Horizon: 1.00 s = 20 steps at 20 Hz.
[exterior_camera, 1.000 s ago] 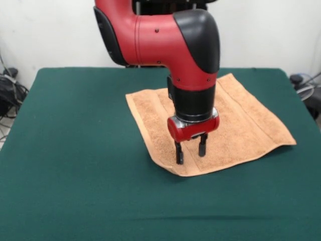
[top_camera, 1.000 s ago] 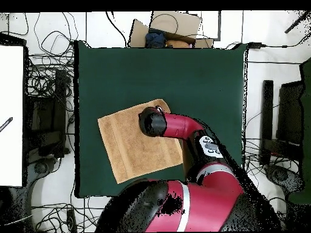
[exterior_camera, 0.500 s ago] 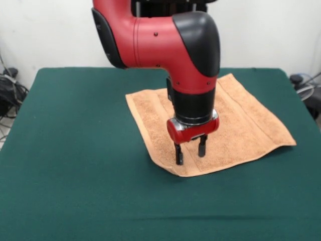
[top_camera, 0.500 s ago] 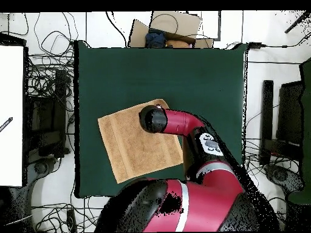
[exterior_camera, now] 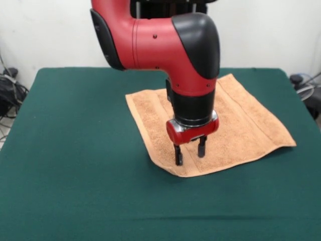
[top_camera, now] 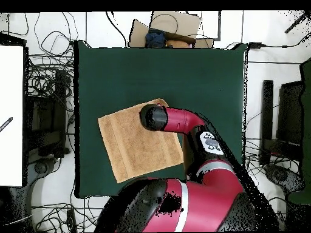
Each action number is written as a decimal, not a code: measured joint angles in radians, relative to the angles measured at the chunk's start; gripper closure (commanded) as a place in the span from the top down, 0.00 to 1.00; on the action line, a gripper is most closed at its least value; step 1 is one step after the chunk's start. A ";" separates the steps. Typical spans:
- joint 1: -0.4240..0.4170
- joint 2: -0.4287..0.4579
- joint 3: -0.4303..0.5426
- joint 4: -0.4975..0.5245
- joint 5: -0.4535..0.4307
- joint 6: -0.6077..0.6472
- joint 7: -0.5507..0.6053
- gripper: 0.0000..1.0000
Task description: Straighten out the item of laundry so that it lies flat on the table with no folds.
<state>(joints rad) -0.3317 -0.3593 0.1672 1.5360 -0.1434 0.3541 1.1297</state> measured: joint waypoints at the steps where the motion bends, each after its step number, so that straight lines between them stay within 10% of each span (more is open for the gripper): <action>1: 0.000 0.000 0.000 -0.002 -0.001 0.003 0.000 1.00; 20: 0.002 0.002 0.000 -0.014 -0.005 0.022 0.000 1.00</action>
<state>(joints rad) -0.3300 -0.3568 0.1670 1.5218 -0.1479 0.3761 1.1299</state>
